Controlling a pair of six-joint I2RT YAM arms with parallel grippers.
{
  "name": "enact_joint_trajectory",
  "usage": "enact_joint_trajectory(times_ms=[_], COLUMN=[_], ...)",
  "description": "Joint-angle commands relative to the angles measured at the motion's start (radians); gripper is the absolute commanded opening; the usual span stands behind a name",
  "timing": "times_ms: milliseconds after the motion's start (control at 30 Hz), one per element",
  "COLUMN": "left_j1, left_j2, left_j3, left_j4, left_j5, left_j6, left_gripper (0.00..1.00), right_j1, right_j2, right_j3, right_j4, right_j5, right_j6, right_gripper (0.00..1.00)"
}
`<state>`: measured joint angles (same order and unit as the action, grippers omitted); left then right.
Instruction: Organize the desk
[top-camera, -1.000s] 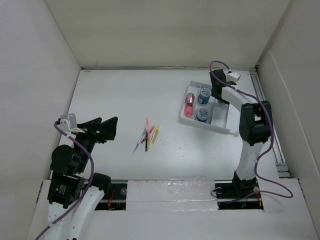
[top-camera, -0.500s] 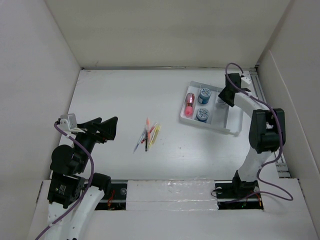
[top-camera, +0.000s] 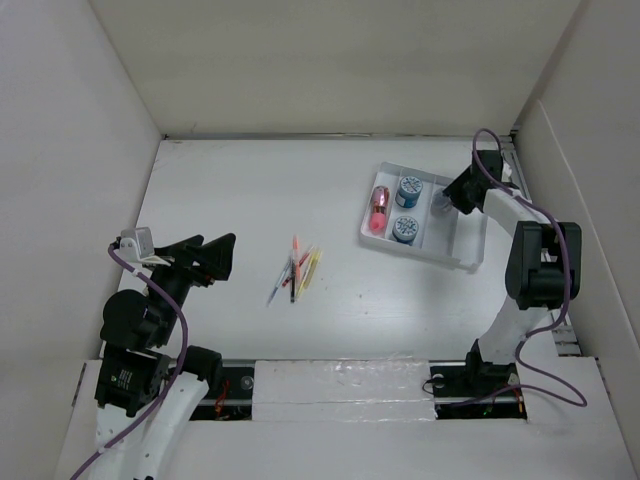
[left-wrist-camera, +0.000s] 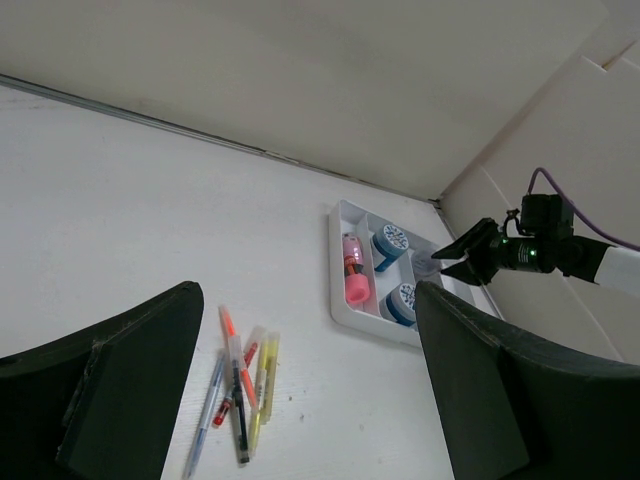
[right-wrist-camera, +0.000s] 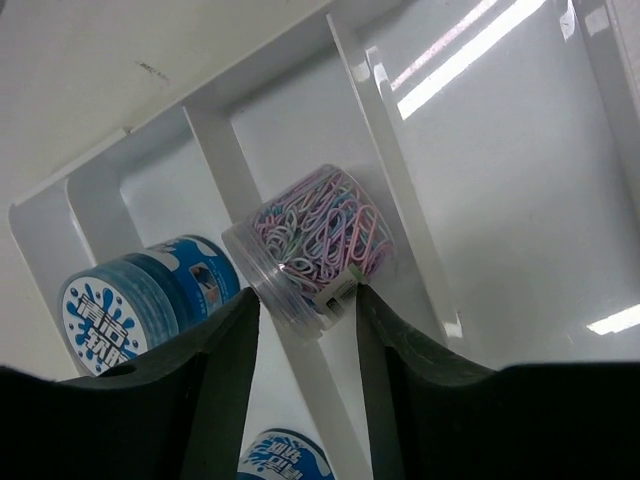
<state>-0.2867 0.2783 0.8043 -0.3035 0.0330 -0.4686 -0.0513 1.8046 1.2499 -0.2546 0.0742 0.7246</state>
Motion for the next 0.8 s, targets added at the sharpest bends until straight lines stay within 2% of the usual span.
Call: enact_joint_trajectory(times_ms=[0, 133, 167, 200, 233, 267, 333, 400, 467, 567, 767], left_j1=[-0.005, -0.005, -0.005, -0.005, -0.005, -0.005, -0.005, -0.005, -0.005, -0.005, -0.005], left_j2=[0.004, 0.001, 0.002, 0.009, 0.012, 0.012, 0.009, 0.012, 0.012, 0.013, 0.016], left_j3=[-0.002, -0.005, -0.005, -0.004, -0.005, -0.005, -0.007, -0.005, -0.005, -0.004, -0.005], left_j4=[0.046, 0.047, 0.047, 0.050, 0.053, 0.053, 0.050, 0.049, 0.049, 0.050, 0.052], left_j5=[0.007, 0.005, 0.005, 0.008, 0.016, 0.016, 0.010, 0.007, 0.007, 0.007, 0.011], left_j6=[0.012, 0.010, 0.010, 0.012, 0.012, 0.012, 0.012, 0.010, 0.012, 0.012, 0.012], left_gripper=[0.83, 0.83, 0.83, 0.83, 0.83, 0.83, 0.83, 0.83, 0.83, 0.83, 0.83], right_j1=[-0.013, -0.038, -0.048, -0.061, -0.071, -0.071, -0.094, -0.114, -0.143, -0.144, -0.075], right_j2=[-0.002, -0.027, -0.033, -0.048, -0.056, -0.056, -0.053, -0.045, -0.044, -0.051, -0.207], right_j3=[-0.007, -0.067, -0.075, -0.101, -0.116, -0.116, -0.121, -0.130, -0.153, -0.161, -0.217], right_j4=[0.044, 0.071, 0.072, 0.099, 0.116, 0.124, 0.132, 0.158, 0.193, 0.198, 0.244], right_j5=[0.002, 0.044, 0.029, 0.009, -0.011, -0.026, -0.065, -0.154, -0.221, -0.221, -0.173], right_j6=[0.029, 0.041, 0.044, 0.045, 0.048, 0.049, 0.056, 0.081, 0.099, 0.099, 0.093], right_gripper=[0.46, 0.37, 0.29, 0.28, 0.18, 0.18, 0.09, 0.05, 0.05, 0.08, 0.29])
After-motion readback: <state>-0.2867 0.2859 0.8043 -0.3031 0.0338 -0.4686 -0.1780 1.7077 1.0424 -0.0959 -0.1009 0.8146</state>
